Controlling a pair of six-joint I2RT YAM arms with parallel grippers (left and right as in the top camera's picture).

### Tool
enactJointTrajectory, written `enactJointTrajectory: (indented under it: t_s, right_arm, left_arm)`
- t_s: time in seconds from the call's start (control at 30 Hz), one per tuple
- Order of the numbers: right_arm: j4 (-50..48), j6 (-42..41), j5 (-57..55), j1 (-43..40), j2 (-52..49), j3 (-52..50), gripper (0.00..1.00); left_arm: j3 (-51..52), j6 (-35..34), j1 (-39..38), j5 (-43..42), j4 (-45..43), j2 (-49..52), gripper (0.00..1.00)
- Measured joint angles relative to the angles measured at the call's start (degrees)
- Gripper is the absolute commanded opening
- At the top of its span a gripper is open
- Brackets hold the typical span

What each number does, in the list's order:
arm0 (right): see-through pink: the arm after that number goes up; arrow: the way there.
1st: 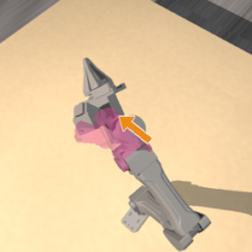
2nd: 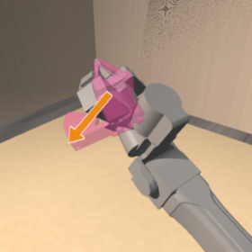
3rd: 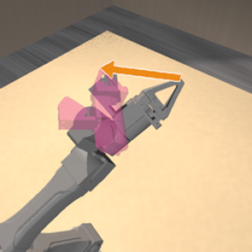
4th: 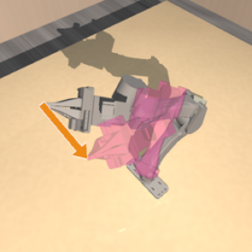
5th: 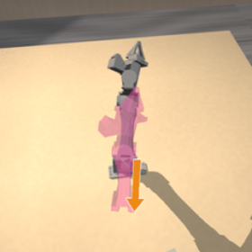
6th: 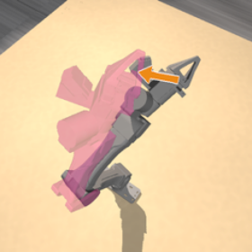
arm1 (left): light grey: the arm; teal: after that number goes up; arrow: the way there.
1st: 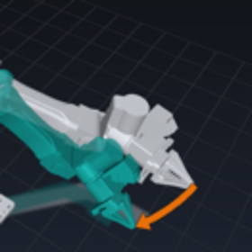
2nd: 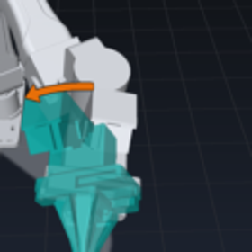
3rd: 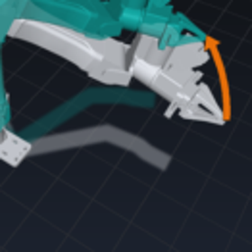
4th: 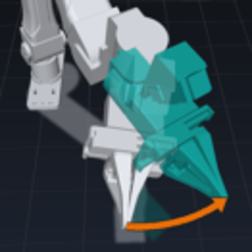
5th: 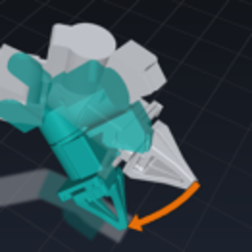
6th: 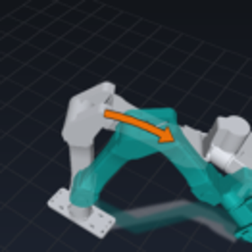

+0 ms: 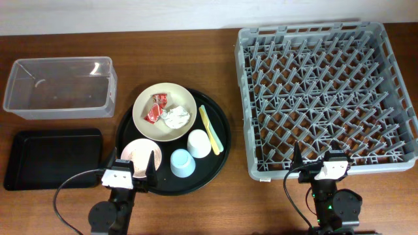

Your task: Sort waste into correct bins and load items into the dishwasher rack

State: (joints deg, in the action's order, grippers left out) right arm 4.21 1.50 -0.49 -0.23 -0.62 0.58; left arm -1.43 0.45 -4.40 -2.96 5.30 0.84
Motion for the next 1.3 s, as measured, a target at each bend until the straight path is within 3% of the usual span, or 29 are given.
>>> enactJointTrajectory:
  t_s: [0.13, 1.3]
  right_arm:
    - [0.0, 0.04, 0.22, 3.58, 0.0, 0.0, 0.98]
    - [0.0, 0.0, 0.2, 3.72, 0.0, 0.0, 0.98]
  left_arm:
    - [0.0, 0.02, 0.0, 0.5, 0.0, 0.0, 0.99]
    - [0.0, 0.04, 0.0, 1.07, 0.02, 0.0, 0.99]
